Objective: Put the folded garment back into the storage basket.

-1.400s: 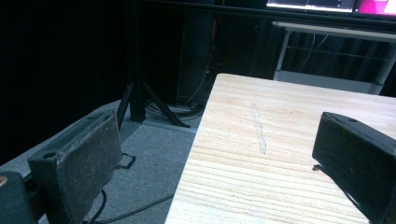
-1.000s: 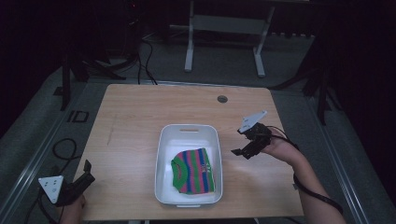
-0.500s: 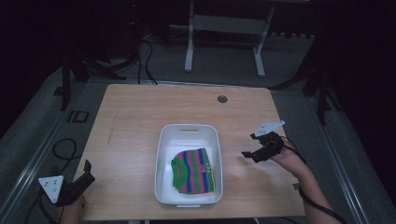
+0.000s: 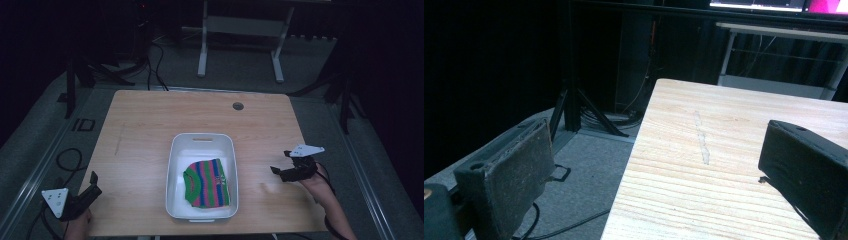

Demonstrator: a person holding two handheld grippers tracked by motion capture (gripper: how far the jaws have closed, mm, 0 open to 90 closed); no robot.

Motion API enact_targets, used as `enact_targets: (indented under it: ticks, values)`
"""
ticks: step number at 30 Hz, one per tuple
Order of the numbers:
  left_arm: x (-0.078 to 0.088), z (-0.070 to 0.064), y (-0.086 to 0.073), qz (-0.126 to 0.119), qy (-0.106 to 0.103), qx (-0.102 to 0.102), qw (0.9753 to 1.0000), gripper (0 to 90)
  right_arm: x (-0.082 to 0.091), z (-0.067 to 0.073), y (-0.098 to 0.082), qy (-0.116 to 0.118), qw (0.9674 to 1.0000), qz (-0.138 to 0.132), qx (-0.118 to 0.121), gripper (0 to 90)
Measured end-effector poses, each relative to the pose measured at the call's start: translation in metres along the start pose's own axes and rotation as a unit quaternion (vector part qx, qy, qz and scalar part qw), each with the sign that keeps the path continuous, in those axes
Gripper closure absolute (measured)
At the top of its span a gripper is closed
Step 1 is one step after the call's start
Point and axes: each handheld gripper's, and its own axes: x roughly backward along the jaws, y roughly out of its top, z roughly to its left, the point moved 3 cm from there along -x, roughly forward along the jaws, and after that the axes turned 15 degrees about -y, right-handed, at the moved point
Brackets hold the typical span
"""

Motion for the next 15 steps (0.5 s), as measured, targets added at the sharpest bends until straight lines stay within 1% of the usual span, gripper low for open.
enact_targets:
  ticks: [3,5,8,10,12,13,15]
  values:
    - [0.000,0.000,0.000,-0.001,0.000,0.001,1.0000,1.9,0.003,-0.001,-0.015,-0.013,0.9998,-0.001,-0.015,13.8]
    - [0.000,0.000,0.000,-0.002,0.001,0.002,1.0000,1.8,0.005,-0.002,-0.023,-0.023,0.9996,0.000,-0.019,13.8]
    - [0.001,0.000,0.000,-0.002,0.002,0.000,1.0000,1.9,0.010,-0.005,-0.032,-0.050,0.9979,-0.009,-0.039,13.7]
    - [0.001,0.000,0.000,-0.002,0.002,0.000,1.0000,1.9,0.015,-0.009,-0.036,-0.078,0.9951,-0.016,-0.058,13.7]
    - [0.001,0.000,0.000,-0.002,0.002,0.001,1.0000,1.9,0.020,-0.013,-0.040,-0.088,0.9919,-0.028,-0.087,13.8]
    - [0.001,0.000,0.000,-0.002,0.002,0.001,1.0000,1.9,0.022,-0.014,-0.043,-0.102,0.9898,-0.030,-0.094,13.8]
    - [0.000,0.000,0.000,-0.002,0.002,0.002,1.0000,1.9,0.024,-0.015,-0.048,-0.112,0.9888,-0.025,-0.096,13.8]
